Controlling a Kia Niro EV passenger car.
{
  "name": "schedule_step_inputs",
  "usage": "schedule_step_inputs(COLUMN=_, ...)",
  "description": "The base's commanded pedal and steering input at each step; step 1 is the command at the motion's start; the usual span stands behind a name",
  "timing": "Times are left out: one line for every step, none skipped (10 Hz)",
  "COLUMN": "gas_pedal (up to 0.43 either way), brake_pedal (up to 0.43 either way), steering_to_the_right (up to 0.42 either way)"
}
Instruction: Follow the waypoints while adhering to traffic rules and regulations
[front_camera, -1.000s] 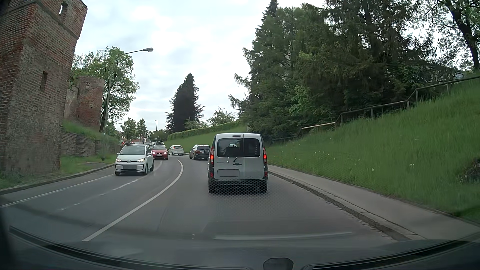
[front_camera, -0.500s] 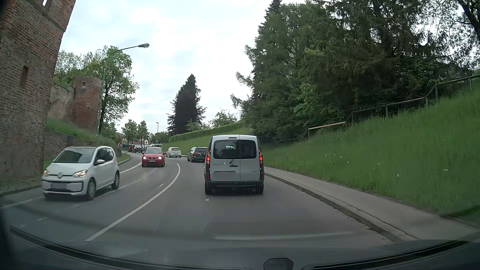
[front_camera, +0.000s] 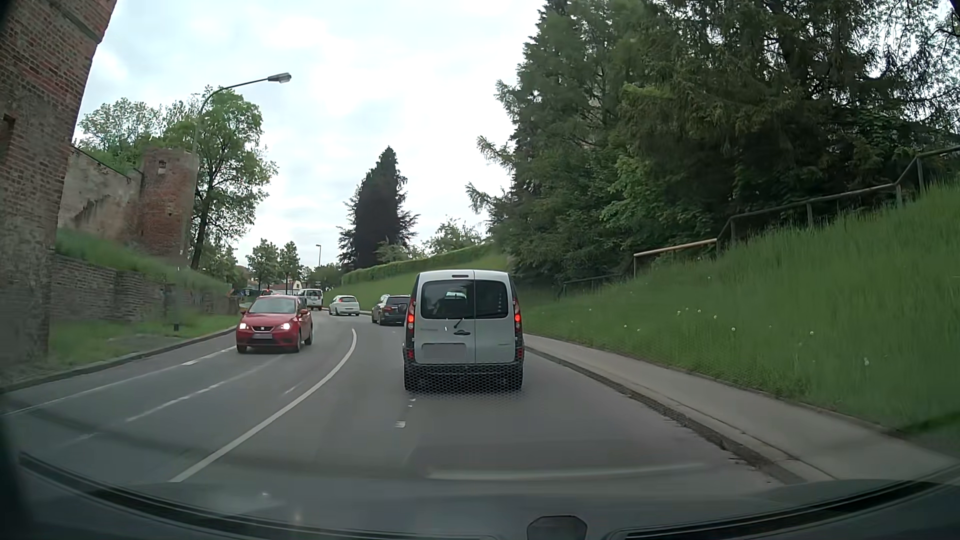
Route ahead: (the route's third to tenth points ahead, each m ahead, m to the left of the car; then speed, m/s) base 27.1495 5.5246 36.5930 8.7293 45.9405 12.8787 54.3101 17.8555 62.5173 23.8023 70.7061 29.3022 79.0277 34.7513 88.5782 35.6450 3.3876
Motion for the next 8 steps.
schedule_step_inputs(gas_pedal=0.087, brake_pedal=0.0, steering_to_the_right=-0.037)
schedule_step_inputs(gas_pedal=0.087, brake_pedal=0.0, steering_to_the_right=-0.038)
schedule_step_inputs(gas_pedal=0.087, brake_pedal=0.0, steering_to_the_right=-0.038)
schedule_step_inputs(gas_pedal=0.087, brake_pedal=0.0, steering_to_the_right=-0.038)
schedule_step_inputs(gas_pedal=0.087, brake_pedal=0.0, steering_to_the_right=-0.038)
schedule_step_inputs(gas_pedal=0.087, brake_pedal=0.0, steering_to_the_right=-0.038)
schedule_step_inputs(gas_pedal=0.087, brake_pedal=0.0, steering_to_the_right=-0.038)
schedule_step_inputs(gas_pedal=0.087, brake_pedal=0.0, steering_to_the_right=-0.038)
